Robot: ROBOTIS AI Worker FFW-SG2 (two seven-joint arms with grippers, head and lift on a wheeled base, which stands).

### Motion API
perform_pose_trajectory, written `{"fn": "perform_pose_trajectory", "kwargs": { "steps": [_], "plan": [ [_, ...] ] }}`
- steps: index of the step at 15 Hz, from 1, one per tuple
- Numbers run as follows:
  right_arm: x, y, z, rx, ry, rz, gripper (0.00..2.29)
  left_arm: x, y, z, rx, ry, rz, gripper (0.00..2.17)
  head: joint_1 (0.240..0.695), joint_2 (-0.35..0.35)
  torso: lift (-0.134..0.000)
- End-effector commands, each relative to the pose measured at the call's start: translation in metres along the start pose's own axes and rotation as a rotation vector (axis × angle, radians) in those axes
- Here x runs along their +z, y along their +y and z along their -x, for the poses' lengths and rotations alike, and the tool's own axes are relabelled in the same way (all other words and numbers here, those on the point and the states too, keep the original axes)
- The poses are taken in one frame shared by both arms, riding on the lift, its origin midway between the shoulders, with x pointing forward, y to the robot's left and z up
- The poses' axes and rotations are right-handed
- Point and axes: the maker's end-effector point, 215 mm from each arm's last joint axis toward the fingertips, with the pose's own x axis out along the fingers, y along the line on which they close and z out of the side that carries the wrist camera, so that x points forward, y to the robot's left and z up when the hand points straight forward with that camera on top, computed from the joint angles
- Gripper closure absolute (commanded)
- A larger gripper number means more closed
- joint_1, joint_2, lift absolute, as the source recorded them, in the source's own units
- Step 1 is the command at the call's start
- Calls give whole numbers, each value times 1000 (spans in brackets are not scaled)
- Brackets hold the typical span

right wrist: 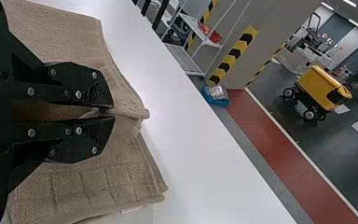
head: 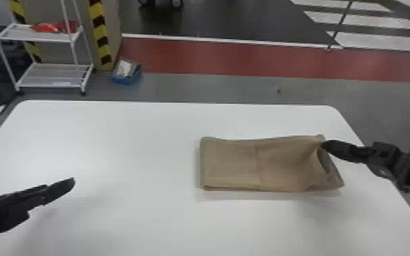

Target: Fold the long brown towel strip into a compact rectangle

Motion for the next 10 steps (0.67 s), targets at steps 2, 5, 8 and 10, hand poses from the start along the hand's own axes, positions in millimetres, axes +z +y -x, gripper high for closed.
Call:
{"fn": "perform_pose_trajectory", "kwargs": {
  "steps": [2, 5, 8, 10],
  "plan": [
    [18, -11, 19, -23, -29, 2, 998, -1, 2, -1, 1, 1, 3, 66, 695, -142, -120],
    [2, -27, -1, -44, -10, 1, 998, -2, -2, -2, -5, 2, 4, 70, 695, -167, -120],
    [-5, -24, -12, -42, 2, 5, 998, -1, 1, 1, 1, -1, 2, 70, 695, -162, -120],
    [-4, -22, -11, -34, -2, 0, 998, -2, 4, 2, 5, 0, 3, 70, 695, -149, -120]
  ]
}}
